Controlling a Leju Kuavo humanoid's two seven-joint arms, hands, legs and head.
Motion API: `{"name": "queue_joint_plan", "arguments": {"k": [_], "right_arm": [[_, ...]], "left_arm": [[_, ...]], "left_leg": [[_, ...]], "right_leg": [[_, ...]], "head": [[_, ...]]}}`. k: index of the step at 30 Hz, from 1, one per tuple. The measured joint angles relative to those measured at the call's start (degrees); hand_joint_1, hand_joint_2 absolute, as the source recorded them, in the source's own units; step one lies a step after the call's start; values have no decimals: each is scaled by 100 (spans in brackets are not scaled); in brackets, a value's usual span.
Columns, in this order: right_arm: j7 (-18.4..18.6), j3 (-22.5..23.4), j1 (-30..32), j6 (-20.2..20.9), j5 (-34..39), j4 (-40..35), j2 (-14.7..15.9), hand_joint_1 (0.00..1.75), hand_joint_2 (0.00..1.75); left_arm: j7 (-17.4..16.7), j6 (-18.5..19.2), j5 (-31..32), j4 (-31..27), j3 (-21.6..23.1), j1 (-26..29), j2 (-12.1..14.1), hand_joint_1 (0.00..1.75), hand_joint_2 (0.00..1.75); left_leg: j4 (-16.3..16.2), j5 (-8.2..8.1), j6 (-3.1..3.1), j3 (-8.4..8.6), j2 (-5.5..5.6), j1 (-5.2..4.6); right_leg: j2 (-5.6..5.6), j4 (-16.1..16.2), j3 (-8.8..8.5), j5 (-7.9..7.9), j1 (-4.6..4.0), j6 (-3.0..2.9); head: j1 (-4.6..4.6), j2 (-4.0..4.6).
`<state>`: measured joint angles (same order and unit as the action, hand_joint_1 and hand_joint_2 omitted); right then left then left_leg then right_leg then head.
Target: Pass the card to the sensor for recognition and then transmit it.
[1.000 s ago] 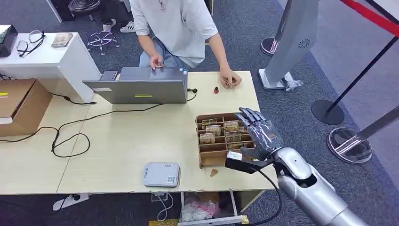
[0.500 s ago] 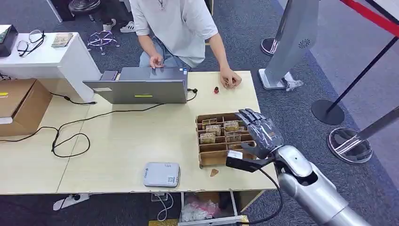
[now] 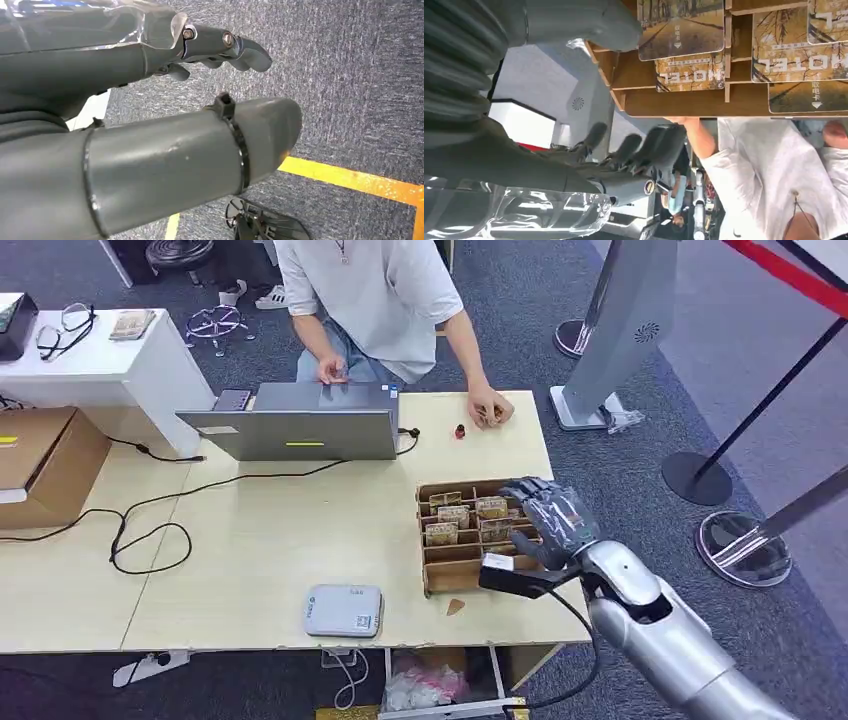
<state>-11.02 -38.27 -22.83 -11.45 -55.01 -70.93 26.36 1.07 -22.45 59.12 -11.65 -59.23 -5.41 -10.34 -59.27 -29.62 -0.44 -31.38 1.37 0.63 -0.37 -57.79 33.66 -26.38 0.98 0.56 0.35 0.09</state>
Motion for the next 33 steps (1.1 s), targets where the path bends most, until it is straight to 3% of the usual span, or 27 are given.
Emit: {"name": "queue_joint_plan", "arguments": {"k": [20, 33], "right_arm": [[-240, -162, -515, 87, 164, 520, -206, 75, 175], [-407, -413, -962, 109, 291, 973, -503, 66, 175]], "left_arm": [[-29, 15, -61, 0, -2, -18, -4, 0, 0], [87, -37, -225, 0, -7, 14, -9, 0, 0]], "left_leg": [[0, 2, -1, 1, -1, 0], [0, 2, -1, 0, 2, 1]], "right_leg": [[-1, -1, 0, 0, 0, 0], [2, -2, 0, 0, 0, 0]], "head": [[0, 0], [2, 0]]}}
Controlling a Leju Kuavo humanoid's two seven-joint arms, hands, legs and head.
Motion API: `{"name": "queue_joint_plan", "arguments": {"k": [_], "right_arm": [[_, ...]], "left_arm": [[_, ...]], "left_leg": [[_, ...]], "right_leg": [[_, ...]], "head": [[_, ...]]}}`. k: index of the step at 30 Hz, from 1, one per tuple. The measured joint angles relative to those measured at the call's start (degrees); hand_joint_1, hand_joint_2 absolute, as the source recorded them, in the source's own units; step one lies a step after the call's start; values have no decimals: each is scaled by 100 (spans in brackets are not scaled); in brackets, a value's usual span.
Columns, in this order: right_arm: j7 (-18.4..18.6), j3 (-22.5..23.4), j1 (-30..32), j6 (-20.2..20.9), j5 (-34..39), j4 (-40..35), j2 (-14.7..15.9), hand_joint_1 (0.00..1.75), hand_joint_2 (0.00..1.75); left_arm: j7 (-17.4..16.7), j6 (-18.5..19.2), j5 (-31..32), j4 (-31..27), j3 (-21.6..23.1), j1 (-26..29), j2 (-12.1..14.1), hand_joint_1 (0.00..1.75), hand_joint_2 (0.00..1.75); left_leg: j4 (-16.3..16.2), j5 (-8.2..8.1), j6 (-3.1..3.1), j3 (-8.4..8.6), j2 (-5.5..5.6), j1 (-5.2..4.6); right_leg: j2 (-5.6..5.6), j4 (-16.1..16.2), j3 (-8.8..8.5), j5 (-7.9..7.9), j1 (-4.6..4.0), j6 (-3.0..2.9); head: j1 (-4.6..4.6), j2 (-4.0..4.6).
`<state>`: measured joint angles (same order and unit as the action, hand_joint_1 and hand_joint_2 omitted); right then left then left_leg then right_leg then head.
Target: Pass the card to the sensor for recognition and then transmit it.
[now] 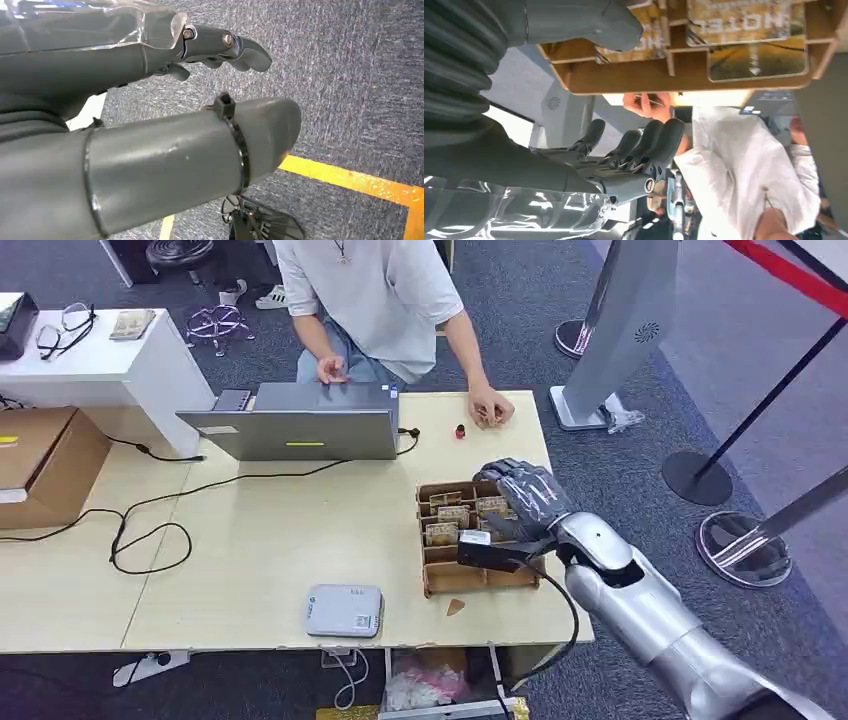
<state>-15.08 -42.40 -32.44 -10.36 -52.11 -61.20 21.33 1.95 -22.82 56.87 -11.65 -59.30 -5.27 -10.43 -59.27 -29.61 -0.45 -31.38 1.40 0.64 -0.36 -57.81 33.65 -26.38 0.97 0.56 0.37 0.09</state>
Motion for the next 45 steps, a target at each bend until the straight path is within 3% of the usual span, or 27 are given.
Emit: {"name": "queue_joint_plan", "arguments": {"k": [11, 26, 45], "right_arm": [[11, -72, -92, -135, 173, -81, 64, 65, 175], [315, -39, 589, -221, 90, -793, 487, 72, 175], [343, -37, 785, -92, -184, -658, 289, 75, 175]], "left_arm": [[37, -15, -15, -2, -72, 16, -2, 0, 0], [37, -37, 7, -2, -90, 21, -4, 0, 0], [24, -42, 39, 0, -90, 18, -11, 0, 0]], "left_leg": [[-1, 0, 0, 3, 0, -1], [0, -1, 0, 3, -1, 0], [0, 0, 0, 0, -1, 0]], "right_leg": [[-1, 1, 1, 0, 0, 0], [-1, 1, 1, 0, 0, 0], [-1, 1, 0, 0, 0, 0]], "head": [[-2, 0], [-2, 0], [-2, 0]]}}
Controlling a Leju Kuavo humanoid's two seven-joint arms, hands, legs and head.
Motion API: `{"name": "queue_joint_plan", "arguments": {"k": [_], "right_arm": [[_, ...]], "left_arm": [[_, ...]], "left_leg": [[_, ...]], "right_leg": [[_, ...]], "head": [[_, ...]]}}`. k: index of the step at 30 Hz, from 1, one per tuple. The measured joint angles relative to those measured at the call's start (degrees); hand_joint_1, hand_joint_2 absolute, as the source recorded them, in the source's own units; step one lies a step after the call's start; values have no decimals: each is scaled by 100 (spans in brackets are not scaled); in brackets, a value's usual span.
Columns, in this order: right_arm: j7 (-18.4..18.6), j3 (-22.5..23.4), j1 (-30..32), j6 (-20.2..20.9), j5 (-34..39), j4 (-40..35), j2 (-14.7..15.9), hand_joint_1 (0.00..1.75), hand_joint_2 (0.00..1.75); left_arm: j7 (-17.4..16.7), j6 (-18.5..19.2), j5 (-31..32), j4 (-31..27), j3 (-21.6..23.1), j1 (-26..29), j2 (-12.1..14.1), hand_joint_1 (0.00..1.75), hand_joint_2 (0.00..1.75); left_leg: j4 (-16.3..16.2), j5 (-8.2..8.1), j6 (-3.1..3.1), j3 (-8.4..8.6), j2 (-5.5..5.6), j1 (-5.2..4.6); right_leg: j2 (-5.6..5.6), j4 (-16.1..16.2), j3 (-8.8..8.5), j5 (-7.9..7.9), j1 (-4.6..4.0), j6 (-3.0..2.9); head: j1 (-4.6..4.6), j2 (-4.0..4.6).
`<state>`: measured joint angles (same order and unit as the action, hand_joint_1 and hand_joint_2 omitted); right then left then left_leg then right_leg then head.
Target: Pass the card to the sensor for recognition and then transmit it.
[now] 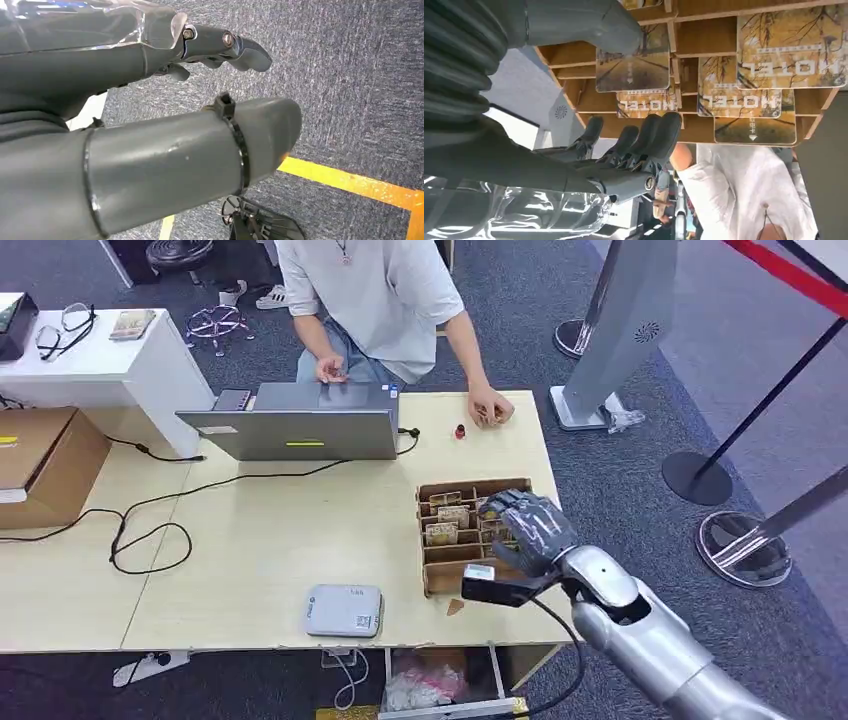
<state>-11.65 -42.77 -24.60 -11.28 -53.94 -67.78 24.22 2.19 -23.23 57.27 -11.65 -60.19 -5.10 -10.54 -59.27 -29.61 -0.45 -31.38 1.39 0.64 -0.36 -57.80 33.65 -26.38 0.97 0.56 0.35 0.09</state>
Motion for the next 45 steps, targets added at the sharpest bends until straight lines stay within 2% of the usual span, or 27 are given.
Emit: {"name": "queue_joint_plan", "arguments": {"k": [12, 19, 20, 21, 22, 23, 28, 29, 31, 36, 38, 45], "right_arm": [[-35, 2, -23, 13, -6, 219, -96, 73, 175], [-61, 15, -76, 15, -6, 365, -120, 84, 175], [-76, 20, -83, 15, -7, 387, -127, 96, 175], [-87, 22, -92, 15, -6, 405, -131, 96, 175], [-90, 22, -100, 15, -7, 424, -138, 155, 175], [-96, 22, -106, 15, -6, 437, -140, 164, 175], [-100, 24, -139, 15, -4, 479, -168, 159, 175], [-101, 24, -148, 15, -2, 485, -173, 164, 175], [-103, 26, -161, 15, -2, 501, -186, 161, 175], [-107, 26, -179, 13, -2, 503, -201, 164, 175], [-114, 26, -182, 11, -2, 503, -206, 173, 175], [-164, 37, -214, -57, -17, 485, -208, 175, 175]], "left_arm": [[-26, 2, 7, -2, 0, 1, 0, 0, 0], [-26, 2, 7, -2, 0, 1, 0, 0, 0], [-26, 2, 7, 0, 0, 1, 0, 0, 0], [-26, 2, 7, -2, 0, 1, 0, 0, 0], [-26, 2, 7, 0, 0, 1, 0, 0, 0], [-26, 2, 7, -2, 0, 1, 0, 0, 0], [-28, 2, 7, 0, 0, 1, 0, 0, 0], [-28, 2, 7, 0, 0, 1, 0, 0, 0], [-33, 2, 13, -2, 0, 1, 0, 0, 0], [-33, 2, 26, 0, 0, 2, 2, 0, 0], [-33, 2, 26, 0, 0, 1, 2, 0, 0], [-39, 4, 26, 0, 0, 2, 2, 0, 0]], "left_leg": [[0, 0, 0, -1, 1, 0], [0, 0, 0, -1, 1, 0], [0, 0, 0, -1, 1, 0], [0, 0, 0, 0, 1, 0], [0, 0, 0, 0, 1, 0], [0, 0, 0, 0, 1, 0], [0, 0, 0, 0, 1, 0], [0, 0, 0, 0, 1, 0], [0, 0, 0, 0, 1, 0], [0, 0, 0, 0, 1, 0], [0, 0, 0, 0, 1, 0], [0, 0, 0, 0, 0, 0]], "right_leg": [[0, 0, 0, 0, 1, 0], [1, 0, 0, 0, 0, 0], [0, 0, 0, 0, 0, 0], [1, 0, 0, 0, 0, 0], [1, 0, 0, 0, 0, 0], [1, 0, 0, 0, 0, 0], [1, 0, 0, 0, 0, 0], [1, 0, 0, 0, 0, 0], [1, 0, 0, 0, 0, 0], [0, 0, 0, 0, 1, 0], [1, 0, 0, 0, 1, 0], [0, 0, -1, 0, 1, 0]], "head": [[0, 0], [0, 0], [0, 0], [0, 0], [0, 0], [0, 0], [0, 0], [2, 0], [0, 0], [0, 0], [0, 0], [0, 0]]}}
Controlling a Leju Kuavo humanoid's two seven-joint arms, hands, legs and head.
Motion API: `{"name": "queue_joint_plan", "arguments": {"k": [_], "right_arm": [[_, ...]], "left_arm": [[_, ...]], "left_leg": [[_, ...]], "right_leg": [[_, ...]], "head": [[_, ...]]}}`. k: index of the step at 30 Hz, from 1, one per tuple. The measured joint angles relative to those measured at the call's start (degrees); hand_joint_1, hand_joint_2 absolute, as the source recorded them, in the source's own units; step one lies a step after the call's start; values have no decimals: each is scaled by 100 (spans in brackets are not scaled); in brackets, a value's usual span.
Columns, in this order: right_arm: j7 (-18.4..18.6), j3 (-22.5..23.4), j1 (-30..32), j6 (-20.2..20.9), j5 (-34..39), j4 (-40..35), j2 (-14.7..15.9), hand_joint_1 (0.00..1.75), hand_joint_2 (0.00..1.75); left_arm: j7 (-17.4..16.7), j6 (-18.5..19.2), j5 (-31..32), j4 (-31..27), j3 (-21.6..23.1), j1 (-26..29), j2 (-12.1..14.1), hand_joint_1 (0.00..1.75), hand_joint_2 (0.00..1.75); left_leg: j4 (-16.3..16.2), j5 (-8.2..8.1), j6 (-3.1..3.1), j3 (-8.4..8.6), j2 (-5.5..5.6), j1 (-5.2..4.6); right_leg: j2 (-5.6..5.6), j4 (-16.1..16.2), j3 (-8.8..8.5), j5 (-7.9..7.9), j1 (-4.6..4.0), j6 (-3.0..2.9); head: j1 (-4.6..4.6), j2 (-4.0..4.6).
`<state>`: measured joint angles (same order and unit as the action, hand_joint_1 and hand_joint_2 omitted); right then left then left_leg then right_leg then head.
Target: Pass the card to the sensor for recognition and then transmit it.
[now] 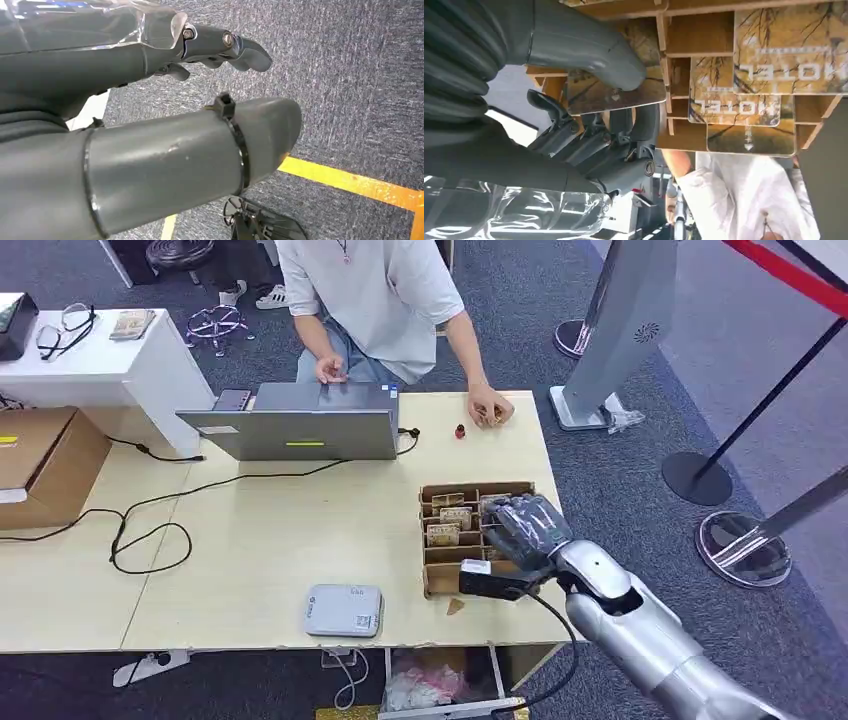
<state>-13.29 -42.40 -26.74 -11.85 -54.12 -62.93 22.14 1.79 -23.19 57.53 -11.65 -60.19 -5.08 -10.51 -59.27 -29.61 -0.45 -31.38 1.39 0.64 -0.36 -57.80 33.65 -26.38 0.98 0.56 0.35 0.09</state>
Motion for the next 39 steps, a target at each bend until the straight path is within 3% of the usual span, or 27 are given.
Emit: {"name": "queue_joint_plan", "arguments": {"k": [10, 17, 24, 28, 35, 36, 37, 38, 39], "right_arm": [[-111, 350, -816, -160, 350, -794, 179, 175, 175], [-177, 490, -1448, -528, 553, -981, 48, 175, 175], [-44, 516, -1703, -1382, -136, -557, -564, 175, 175], [193, 450, -2039, -1954, -757, 377, -1124, 175, 175], [385, 365, -2448, -2179, -1025, 1745, -1908, 175, 175], [358, 365, -2503, -2179, -1008, 1878, -1974, 157, 175], [319, 367, -2569, -2183, -981, 2029, -2059, 112, 175], [269, 369, -2633, -2181, -931, 2180, -2146, 0, 175], [243, 372, -2682, -2172, -894, 2293, -2212, 0, 175]], "left_arm": [[0, -4, 57, 0, 0, 4, 9, 0, 0], [0, -2, 148, 0, 0, -10, 4, 0, 0], [-120, 11, 332, 0, 4, -88, 0, 0, 0], [-232, 55, 461, -2, 39, -163, 0, 0, 0], [-313, 57, 518, 0, 103, -221, 4, 0, 0], [-317, 55, 509, -2, 105, -220, 4, 0, 0], [-319, 52, 483, 0, 105, -217, 7, 0, 0], [-319, 46, 459, -2, 105, -215, 9, 0, 0], [-319, 44, 433, -2, 105, -215, 11, 0, 0]], "left_leg": [[-1, 2, 0, 4, -3, -1], [-1, 2, 0, 3, -2, 1], [0, 5, -1, 3, -1, 2], [0, 10, 0, 5, -4, 2], [0, 13, 0, 4, -1, 2], [0, 13, 0, 3, -1, 2], [0, 13, 0, 3, -2, 2], [0, 13, 0, 3, -4, 2], [0, 13, 0, 3, -3, 2]], "right_leg": [[-3, -1, 0, 3, 2, 0], [-3, -2, 0, 3, 0, 0], [-1, -4, 0, 3, -2, -1], [-5, -6, -2, 6, -2, -4], [-2, -8, 0, 6, -2, -5], [-3, -9, 0, 6, -2, -5], [-4, -9, 0, 6, -2, -5], [-6, -9, 0, 6, -2, -5], [-6, -9, 0, 6, -2, -5]], "head": [[-2, 0], [0, 0], [2, 0], [2, 0], [2, 0], [2, 0], [0, 0], [0, 0], [2, 0]]}}
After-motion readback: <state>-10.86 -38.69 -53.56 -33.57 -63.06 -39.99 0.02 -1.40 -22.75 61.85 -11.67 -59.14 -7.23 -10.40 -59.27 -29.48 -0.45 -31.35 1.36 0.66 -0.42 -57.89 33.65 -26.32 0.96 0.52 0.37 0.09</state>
